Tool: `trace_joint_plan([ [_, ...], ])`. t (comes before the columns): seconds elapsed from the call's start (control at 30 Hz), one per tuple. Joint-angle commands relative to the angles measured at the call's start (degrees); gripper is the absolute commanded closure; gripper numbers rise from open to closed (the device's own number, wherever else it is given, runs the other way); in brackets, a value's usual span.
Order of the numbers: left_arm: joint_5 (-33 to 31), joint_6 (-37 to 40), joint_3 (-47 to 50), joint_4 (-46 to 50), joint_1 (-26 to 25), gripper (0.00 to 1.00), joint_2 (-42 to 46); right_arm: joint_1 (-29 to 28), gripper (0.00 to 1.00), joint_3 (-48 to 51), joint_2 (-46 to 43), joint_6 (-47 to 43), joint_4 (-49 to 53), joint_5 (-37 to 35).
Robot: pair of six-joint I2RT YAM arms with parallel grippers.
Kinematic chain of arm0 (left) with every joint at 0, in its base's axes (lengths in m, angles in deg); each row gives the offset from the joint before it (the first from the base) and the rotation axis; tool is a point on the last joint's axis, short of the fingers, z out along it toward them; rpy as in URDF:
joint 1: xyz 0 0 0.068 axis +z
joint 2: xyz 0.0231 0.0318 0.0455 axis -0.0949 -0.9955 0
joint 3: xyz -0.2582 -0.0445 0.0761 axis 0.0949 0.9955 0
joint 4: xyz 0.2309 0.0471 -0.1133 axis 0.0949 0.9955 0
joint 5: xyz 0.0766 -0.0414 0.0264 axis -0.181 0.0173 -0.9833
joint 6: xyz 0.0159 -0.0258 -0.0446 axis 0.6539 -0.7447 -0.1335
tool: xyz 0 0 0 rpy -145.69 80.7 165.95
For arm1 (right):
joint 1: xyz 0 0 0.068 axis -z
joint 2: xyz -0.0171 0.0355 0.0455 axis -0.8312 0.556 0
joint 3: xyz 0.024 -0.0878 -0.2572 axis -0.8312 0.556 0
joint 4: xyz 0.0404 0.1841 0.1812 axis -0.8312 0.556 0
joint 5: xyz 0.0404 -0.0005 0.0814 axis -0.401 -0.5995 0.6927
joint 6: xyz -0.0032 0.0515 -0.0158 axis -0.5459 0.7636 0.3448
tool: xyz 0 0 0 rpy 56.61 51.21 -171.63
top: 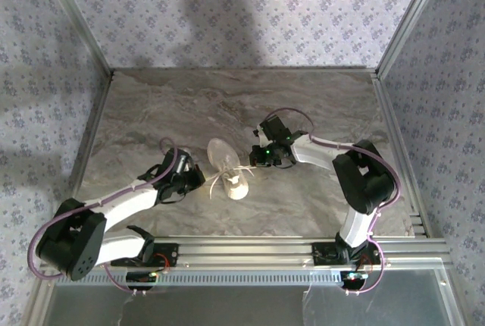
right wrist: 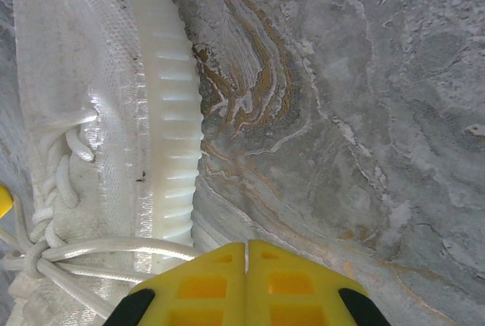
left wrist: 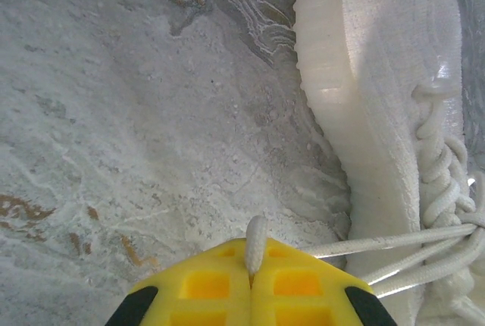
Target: Tie the shoes
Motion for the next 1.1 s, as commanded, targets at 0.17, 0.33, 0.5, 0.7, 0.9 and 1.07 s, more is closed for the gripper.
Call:
trace_joint_plan([
  [0.17, -6.4, -0.9, 3.8, 10.3, 0.3, 1.00, 3.9, 3.5, 1.00, -1.1, 2.0, -3.3, 5.4, -4.1],
  [0.33, -7.5, -1.4, 5.1, 12.4, 0.3, 1.00, 6.7, 4.4, 1.00, -0.9, 2.2, -3.7, 5.5, -3.7],
  [0.5, -7.7, -1.4, 5.3, 13.3, 0.2, 1.00, 7.7, 4.3, 1.00, -1.0, 2.3, -4.0, 5.0, -3.1],
  [0.7, -7.4, 2.6, 0.9, 14.9, 0.4, 0.69, 11.8, 4.3, 0.62, -5.1, -0.4, -6.3, 8.1, -1.9],
  [0.9, -8.7, 8.3, -4.5, 21.3, 4.2, 0.51, 19.1, 6.4, 0.38, -12.4, -3.7, -9.9, 15.7, -1.9],
  [1.07, -8.5, 12.5, -8.2, 25.4, 7.0, 0.51, 19.7, 7.1, 0.38, -13.0, -7.3, -10.9, 17.6, -3.0],
])
